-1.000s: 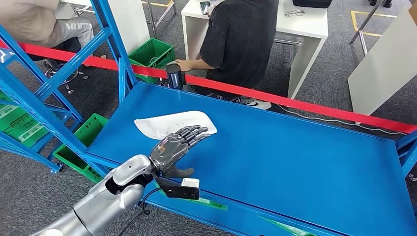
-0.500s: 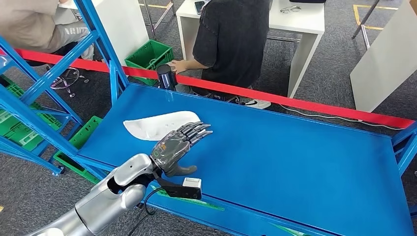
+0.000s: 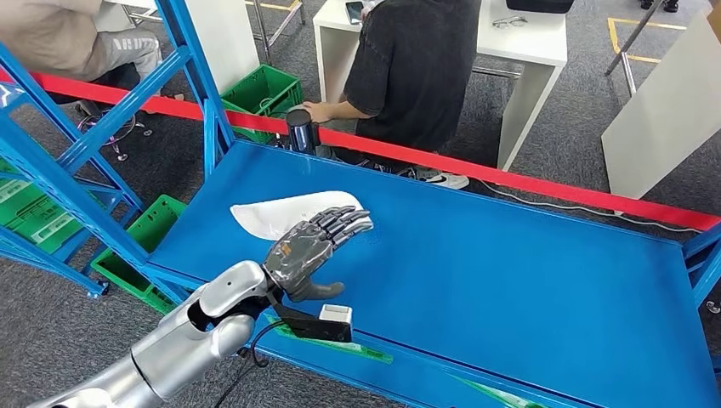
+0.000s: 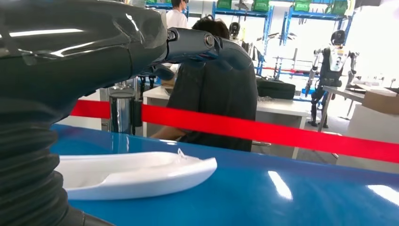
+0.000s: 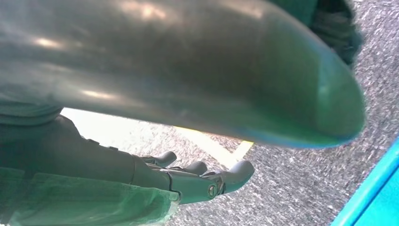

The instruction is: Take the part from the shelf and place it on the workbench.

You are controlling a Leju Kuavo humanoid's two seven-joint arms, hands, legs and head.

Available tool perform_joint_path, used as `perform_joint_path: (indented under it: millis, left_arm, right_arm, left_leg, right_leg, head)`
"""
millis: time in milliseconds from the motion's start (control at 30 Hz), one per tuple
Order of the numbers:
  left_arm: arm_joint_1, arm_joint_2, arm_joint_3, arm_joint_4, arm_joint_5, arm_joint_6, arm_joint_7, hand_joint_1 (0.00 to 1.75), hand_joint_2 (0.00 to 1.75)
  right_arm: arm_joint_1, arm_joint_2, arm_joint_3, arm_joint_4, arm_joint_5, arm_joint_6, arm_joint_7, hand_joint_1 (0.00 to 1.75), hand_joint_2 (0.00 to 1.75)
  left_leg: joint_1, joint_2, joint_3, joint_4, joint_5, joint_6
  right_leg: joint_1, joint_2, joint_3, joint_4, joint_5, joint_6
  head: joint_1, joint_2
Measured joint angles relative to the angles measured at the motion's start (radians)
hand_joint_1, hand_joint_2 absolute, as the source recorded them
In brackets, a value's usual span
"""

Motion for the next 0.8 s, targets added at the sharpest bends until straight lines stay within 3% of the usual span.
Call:
perform_joint_path:
  millis: [67, 100, 167, 267, 333, 433, 467, 500, 533, 633, 667, 800]
  left_arm:
    - [0.001, 0.000, -0.002, 0.000, 0.000, 0.000, 0.000, 0.00, 1.75]
    - [0.001, 0.000, -0.002, 0.000, 0.000, 0.000, 0.000, 0.00, 1.75]
    - [0.000, 0.000, -0.003, 0.000, -0.002, -0.002, 0.001, 0.00, 1.75]
    - [-0.003, 0.000, -0.004, 0.002, -0.010, -0.022, 0.016, 0.00, 1.75]
    - [-0.010, 0.000, -0.004, 0.006, -0.015, -0.047, 0.035, 0.00, 1.75]
    - [-0.027, -0.002, -0.010, 0.025, -0.027, -0.083, 0.064, 0.00, 1.75]
    - [-0.032, -0.004, -0.012, 0.036, -0.031, -0.094, 0.072, 0.00, 1.75]
    - [-0.037, -0.006, -0.015, 0.047, -0.035, -0.105, 0.079, 0.00, 1.75]
    - [-0.045, -0.010, -0.016, 0.059, -0.038, -0.114, 0.086, 0.00, 1.75]
    - [-0.079, -0.024, -0.019, 0.094, -0.055, -0.150, 0.137, 0.00, 1.75]
    - [-0.091, -0.032, -0.019, 0.109, -0.062, -0.165, 0.166, 0.00, 1.75]
    - [-0.120, -0.063, -0.011, 0.178, -0.089, -0.200, 0.241, 0.00, 1.75]
  right_arm:
    - [-0.001, -0.003, 0.000, 0.000, 0.000, 0.000, 0.000, 0.00, 0.00]
    - [-0.001, -0.003, 0.000, 0.000, 0.000, 0.000, 0.000, 0.00, 0.00]
    - [-0.002, -0.004, 0.000, 0.000, 0.000, 0.000, 0.000, 0.00, 0.00]
    - [-0.001, -0.004, 0.002, 0.000, 0.002, 0.000, 0.000, 0.00, 0.00]
    - [-0.004, -0.004, 0.004, 0.000, 0.004, 0.000, 0.000, 0.00, 0.00]
    - [-0.007, -0.004, 0.008, 0.000, 0.007, 0.001, 0.004, 0.00, 0.00]
    - [-0.008, -0.004, 0.009, 0.000, 0.008, 0.002, 0.005, 0.00, 0.00]
    - [-0.008, -0.004, 0.011, 0.000, 0.008, 0.002, 0.006, 0.00, 0.00]
    - [-0.009, -0.004, 0.013, 0.000, 0.009, 0.003, 0.007, 0.00, 0.00]
    - [-0.014, -0.001, 0.015, 0.000, 0.005, 0.005, 0.009, 0.00, 0.00]
    - [-0.016, 0.001, 0.015, 0.000, 0.002, 0.006, 0.009, 0.00, 0.00]
    - [-0.017, 0.007, 0.014, 0.000, -0.011, 0.006, 0.009, 0.00, 0.00]
  left_leg:
    - [0.001, -0.002, 0.000, 0.006, -0.004, -0.005]
    - [-0.001, -0.002, -0.001, 0.012, -0.007, -0.011]
    - [-0.004, -0.004, -0.008, 0.026, -0.014, -0.021]
    - [-0.003, -0.004, -0.017, 0.035, -0.018, -0.030]
    - [0.002, -0.004, -0.038, 0.078, -0.047, -0.040]
    - [0.008, -0.004, -0.128, 0.272, -0.137, -0.056]
    - [0.009, -0.004, -0.154, 0.323, -0.151, -0.057]
    - [0.010, -0.004, -0.163, 0.338, -0.146, -0.056]
    - [0.010, -0.004, -0.150, 0.310, -0.121, -0.052]
    - [0.003, -0.005, -0.049, 0.104, -0.030, -0.026]
    - [-0.001, -0.005, -0.028, 0.062, -0.021, -0.018]
    - [-0.002, -0.003, -0.010, 0.019, -0.012, -0.005]
  right_leg:
    - [-0.004, -0.002, 0.059, -0.120, 0.053, 0.021]
    - [-0.004, -0.003, 0.095, -0.188, 0.077, 0.024]
    - [-0.002, -0.005, 0.133, -0.267, 0.102, 0.015]
    - [-0.001, -0.003, 0.132, -0.270, 0.104, -0.006]
    - [-0.006, -0.003, 0.134, -0.272, 0.106, -0.018]
    - [-0.006, -0.003, 0.133, -0.272, 0.107, -0.027]
    - [-0.005, -0.002, 0.133, -0.272, 0.107, -0.027]
    - [-0.004, -0.002, 0.133, -0.272, 0.107, -0.027]
    - [-0.002, -0.001, 0.134, -0.272, 0.107, -0.027]
    - [0.004, 0.001, 0.137, -0.273, 0.107, -0.026]
    - [0.005, 0.001, 0.135, -0.273, 0.108, -0.024]
    - [0.006, 0.000, 0.126, -0.271, 0.108, -0.009]
  head:
    - [0.000, 0.000]
    - [0.000, 0.000]
    - [-0.001, 0.000]
    - [-0.002, 0.000]
    - [-0.004, 0.000]
    - [-0.005, 0.000]
    - [-0.006, 0.000]
    - [-0.006, 0.000]
    - [-0.006, 0.000]
    - [-0.005, 0.000]
    - [-0.005, 0.000]
    - [-0.005, 0.000]
